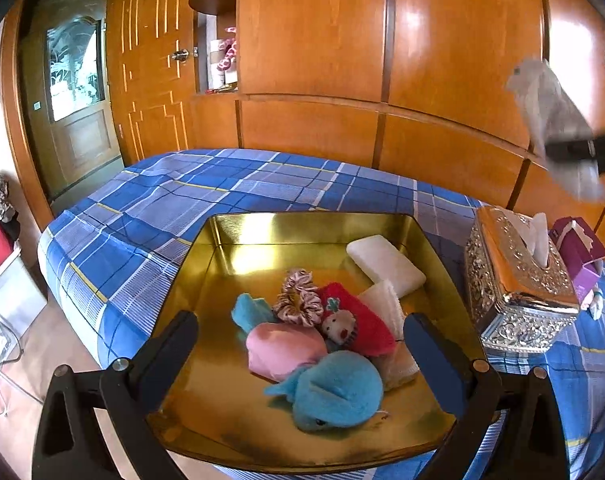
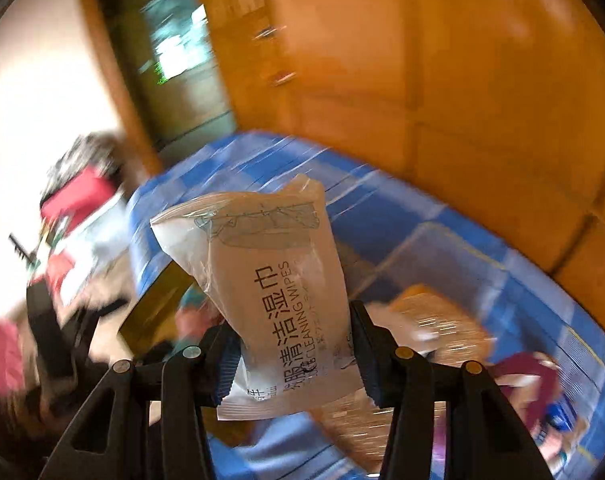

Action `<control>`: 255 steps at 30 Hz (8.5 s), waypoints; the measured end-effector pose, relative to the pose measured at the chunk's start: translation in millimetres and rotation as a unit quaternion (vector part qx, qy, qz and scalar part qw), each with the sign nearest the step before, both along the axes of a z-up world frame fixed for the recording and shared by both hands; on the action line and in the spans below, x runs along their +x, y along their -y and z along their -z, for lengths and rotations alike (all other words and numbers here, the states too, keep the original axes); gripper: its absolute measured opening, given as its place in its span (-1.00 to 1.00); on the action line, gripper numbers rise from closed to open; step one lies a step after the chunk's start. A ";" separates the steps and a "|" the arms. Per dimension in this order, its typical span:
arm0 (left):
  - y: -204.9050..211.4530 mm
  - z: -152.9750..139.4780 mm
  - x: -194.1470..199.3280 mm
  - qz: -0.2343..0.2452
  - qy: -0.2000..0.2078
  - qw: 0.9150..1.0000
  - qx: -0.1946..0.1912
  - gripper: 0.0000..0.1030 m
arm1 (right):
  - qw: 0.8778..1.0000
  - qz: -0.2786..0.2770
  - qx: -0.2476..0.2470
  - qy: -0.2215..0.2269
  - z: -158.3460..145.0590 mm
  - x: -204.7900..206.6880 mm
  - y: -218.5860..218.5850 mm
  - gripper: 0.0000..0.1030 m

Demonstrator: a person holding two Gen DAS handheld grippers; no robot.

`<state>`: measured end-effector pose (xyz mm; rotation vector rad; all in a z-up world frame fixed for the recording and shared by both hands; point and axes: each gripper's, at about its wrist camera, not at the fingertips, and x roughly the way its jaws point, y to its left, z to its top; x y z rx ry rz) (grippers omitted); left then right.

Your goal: Organize soft objects

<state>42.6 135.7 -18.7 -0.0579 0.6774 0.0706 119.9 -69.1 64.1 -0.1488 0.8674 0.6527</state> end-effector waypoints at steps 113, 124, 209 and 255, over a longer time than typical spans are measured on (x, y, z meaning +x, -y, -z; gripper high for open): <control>226.9 2.8 -52.3 0.407 -0.052 0.911 0.041 0.99 | 0.889 0.456 0.024 -0.034 101.6 -29.0 356.8 0.29; 219.9 13.8 -34.0 0.406 -0.080 0.911 0.001 0.99 | 0.950 0.301 -0.082 -0.018 106.2 91.6 294.1 0.29; 477.7 84.2 21.4 0.578 -0.176 0.790 0.101 0.13 | 0.793 0.584 0.024 -0.169 151.7 -87.1 443.0 -0.15; 436.1 -37.9 71.3 0.458 -0.099 0.883 -0.024 -0.19 | 0.806 0.560 -0.080 -0.174 162.4 -74.9 413.2 -0.12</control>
